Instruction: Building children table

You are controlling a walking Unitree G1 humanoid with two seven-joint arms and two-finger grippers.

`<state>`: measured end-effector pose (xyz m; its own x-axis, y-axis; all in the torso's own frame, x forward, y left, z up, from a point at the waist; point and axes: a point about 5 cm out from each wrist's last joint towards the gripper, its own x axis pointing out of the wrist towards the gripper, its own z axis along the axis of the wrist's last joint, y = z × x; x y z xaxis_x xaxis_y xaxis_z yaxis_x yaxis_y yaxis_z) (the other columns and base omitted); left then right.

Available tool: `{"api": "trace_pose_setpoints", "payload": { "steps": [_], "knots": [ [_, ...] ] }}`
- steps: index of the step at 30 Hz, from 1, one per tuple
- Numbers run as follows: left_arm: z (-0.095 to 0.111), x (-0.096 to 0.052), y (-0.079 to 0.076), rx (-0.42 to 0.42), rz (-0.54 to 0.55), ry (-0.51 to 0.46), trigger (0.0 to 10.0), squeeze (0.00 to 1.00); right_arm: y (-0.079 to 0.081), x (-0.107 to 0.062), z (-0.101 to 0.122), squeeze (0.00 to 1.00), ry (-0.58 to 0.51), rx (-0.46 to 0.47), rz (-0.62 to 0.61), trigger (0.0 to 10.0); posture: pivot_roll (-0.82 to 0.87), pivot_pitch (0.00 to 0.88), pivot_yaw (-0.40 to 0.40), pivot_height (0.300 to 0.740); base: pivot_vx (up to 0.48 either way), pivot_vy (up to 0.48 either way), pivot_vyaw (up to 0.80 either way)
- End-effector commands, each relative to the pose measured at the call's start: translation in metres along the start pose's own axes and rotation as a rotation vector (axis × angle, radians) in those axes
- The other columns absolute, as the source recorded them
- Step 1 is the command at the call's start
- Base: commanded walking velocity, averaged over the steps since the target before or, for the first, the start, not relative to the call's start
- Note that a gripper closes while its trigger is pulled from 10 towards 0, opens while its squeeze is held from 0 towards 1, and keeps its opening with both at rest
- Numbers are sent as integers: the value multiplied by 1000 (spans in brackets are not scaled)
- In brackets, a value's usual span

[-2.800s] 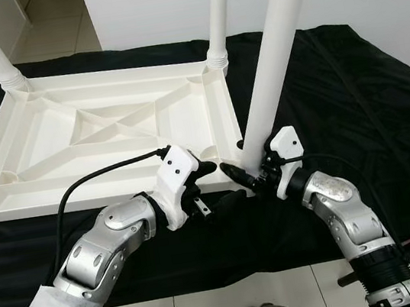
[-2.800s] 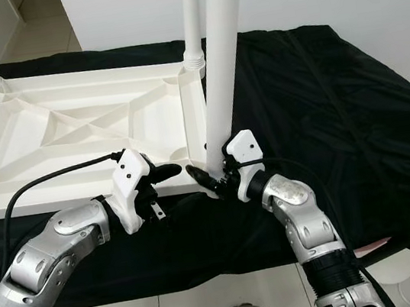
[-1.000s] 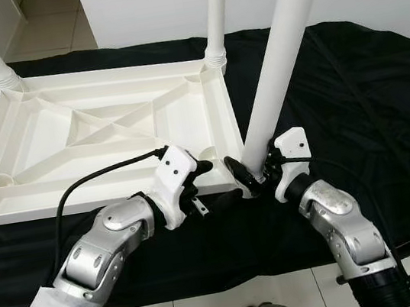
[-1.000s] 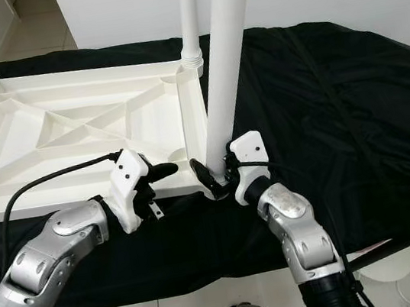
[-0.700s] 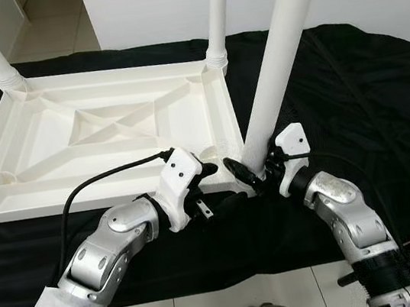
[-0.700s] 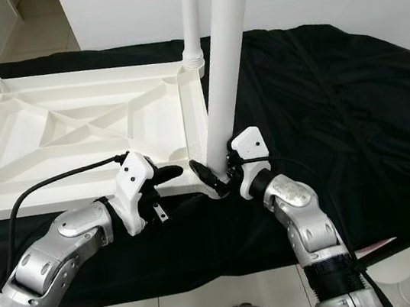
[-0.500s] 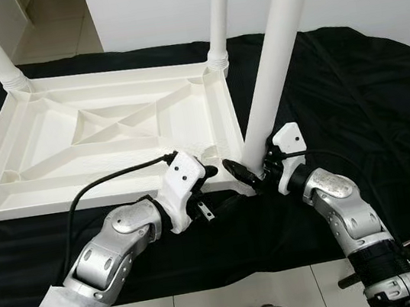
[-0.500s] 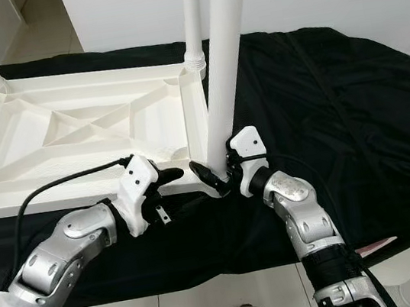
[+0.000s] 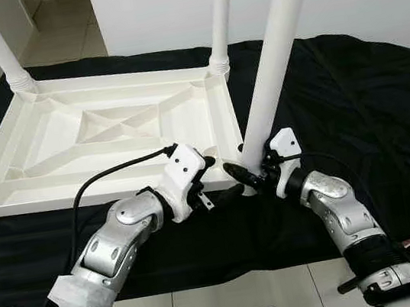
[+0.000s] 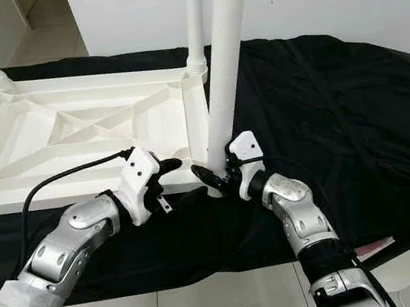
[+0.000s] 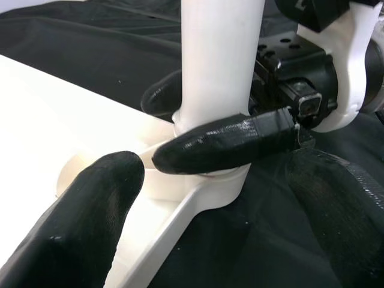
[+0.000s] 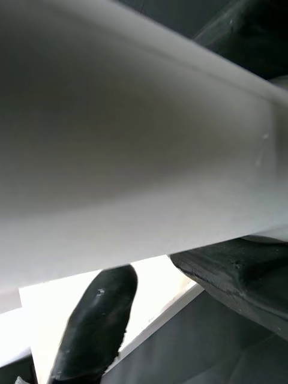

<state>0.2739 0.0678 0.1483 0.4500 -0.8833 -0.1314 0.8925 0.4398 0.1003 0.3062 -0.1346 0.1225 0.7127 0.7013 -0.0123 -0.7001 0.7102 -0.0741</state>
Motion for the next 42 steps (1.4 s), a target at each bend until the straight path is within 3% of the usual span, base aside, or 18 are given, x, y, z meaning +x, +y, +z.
{"api": "trace_pose_setpoints", "payload": {
  "steps": [1,2,3,5,12,15,19,21,29,30,38,39,40,41,42],
  "knots": [
    [-3,1,-4,8,-68,13,10000,0,2,2,-2,0,0,21,-3,0,104,0,-32,740,0,0,0],
    [-4,3,-6,9,-76,11,10000,0,2,1,-5,0,18,35,-37,3412,100,0,-35,740,0,0,0],
    [-3,4,-6,10,-80,8,10000,0,2,0,-8,0,54,19,-73,10000,100,0,-35,740,0,0,0],
    [-3,4,-6,10,-80,8,10000,0,2,0,-8,0,54,19,-73,10000,100,0,-35,740,0,0,0],
    [-1,6,0,9,-53,-9,10000,0,14,5,-9,0,69,38,-250,10000,98,0,-52,740,0,0,0],
    [-3,5,-1,1,-41,-10,10000,0,21,8,-8,0,47,125,-392,10000,94,0,-58,740,0,0,0],
    [-4,5,-1,-2,-38,-10,10000,0,23,9,-7,0,39,131,-446,10000,94,0,-58,740,0,0,0],
    [-4,6,-2,-4,-38,-16,10000,0,33,14,0,0,9,132,-564,10000,95,0,-59,740,0,0,0],
    [-3,6,0,1,-41,-19,10000,0,35,12,5,0,-5,138,-606,10000,93,0,-52,740,0,0,0],
    [-3,6,0,5,-44,-19,10000,0,33,10,6,1000,-15,142,-598,10000,94,0,-50,740,0,0,0],
    [-2,6,1,14,-48,-16,10000,0,27,3,18,1000,-63,95,-522,10000,94,0,-51,740,0,0,0],
    [-2,6,1,15,-50,-15,10000,0,25,0,19,337,-61,67,-485,10000,94,0,-51,740,0,0,0],
    [-2,6,1,15,-50,-15,10000,0,25,0,19,337,-61,67,-485,10000,94,0,-51,740,0,0,0],
    [-2,6,0,15,-52,-15,10000,0,22,-4,20,0,-60,51,-431,10000,94,0,-48,740,0,0,0],
    [-2,5,0,14,-53,-14,10000,0,20,-7,20,0,-59,41,-393,10000,94,0,-48,740,0,0,0]
  ]
}}
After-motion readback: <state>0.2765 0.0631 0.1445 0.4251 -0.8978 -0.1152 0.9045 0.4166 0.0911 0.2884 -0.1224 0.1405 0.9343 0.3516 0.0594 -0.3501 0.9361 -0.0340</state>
